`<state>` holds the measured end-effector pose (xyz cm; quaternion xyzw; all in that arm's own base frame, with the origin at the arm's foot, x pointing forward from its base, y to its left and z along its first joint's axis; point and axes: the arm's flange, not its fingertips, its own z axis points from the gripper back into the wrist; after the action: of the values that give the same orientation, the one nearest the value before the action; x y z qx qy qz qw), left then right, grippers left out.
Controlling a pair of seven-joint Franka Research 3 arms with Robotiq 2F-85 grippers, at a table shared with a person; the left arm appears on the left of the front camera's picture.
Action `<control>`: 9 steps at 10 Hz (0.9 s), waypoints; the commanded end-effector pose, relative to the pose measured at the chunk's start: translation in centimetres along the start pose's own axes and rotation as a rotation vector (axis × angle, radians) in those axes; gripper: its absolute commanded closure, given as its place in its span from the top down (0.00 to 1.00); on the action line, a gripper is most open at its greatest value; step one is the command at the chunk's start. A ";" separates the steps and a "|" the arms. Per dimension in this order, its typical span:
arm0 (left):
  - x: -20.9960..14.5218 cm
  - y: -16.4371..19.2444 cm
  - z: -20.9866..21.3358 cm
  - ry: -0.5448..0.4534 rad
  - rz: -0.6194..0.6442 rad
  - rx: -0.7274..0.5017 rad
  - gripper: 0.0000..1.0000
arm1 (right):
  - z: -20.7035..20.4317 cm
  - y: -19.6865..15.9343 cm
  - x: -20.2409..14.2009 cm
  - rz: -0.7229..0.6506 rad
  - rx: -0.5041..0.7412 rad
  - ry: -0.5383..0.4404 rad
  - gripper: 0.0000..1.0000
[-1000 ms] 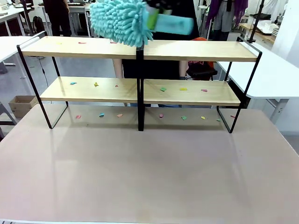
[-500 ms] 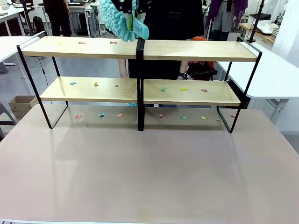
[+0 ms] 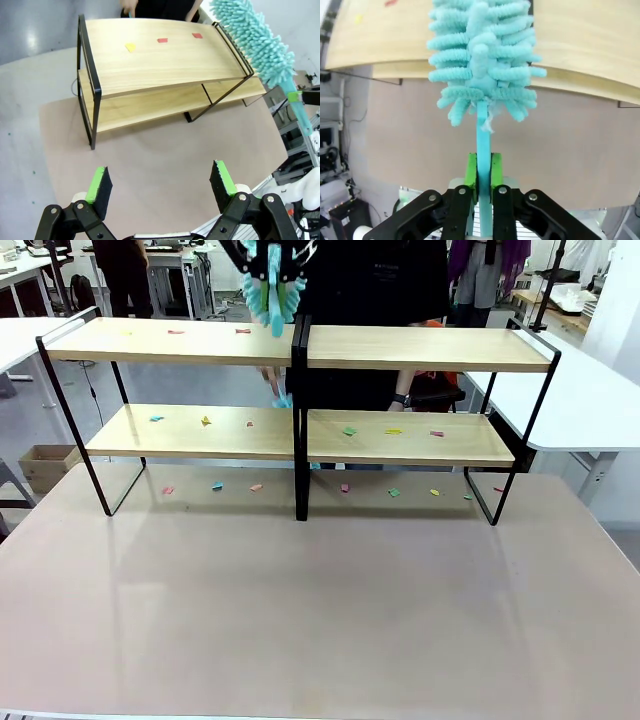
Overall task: Clean the shelves.
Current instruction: Clean a randomly selected level of the Shelf with the Duster.
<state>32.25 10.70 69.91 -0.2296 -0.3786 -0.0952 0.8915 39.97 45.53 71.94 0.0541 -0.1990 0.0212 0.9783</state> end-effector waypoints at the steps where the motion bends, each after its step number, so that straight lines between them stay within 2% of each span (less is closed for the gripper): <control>1: -0.1 -0.1 0.0 0.000 -0.002 -0.001 1.00 | -0.7 1.9 0.2 -0.048 -0.036 -0.007 0.12; 2: -0.1 -0.1 0.0 0.000 -0.002 -0.001 1.00 | -1.4 2.3 0.0 -0.043 -0.048 0.014 0.12; 4: -0.1 -0.1 0.0 0.000 -0.002 -0.001 1.00 | 0.3 1.2 -0.2 -0.066 -0.023 -0.003 0.12; 5: -0.1 -0.1 0.0 0.000 -0.002 -0.001 1.00 | -0.5 1.3 -0.1 -0.069 -0.051 0.030 0.12; 9: -0.1 -0.1 0.0 0.000 -0.002 -0.001 1.00 | -3.3 2.6 -0.3 -0.031 -0.024 0.122 0.12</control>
<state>32.24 10.70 69.92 -0.2296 -0.3787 -0.0953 0.8915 40.71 47.50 68.24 0.0361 -0.1562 0.0131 0.9870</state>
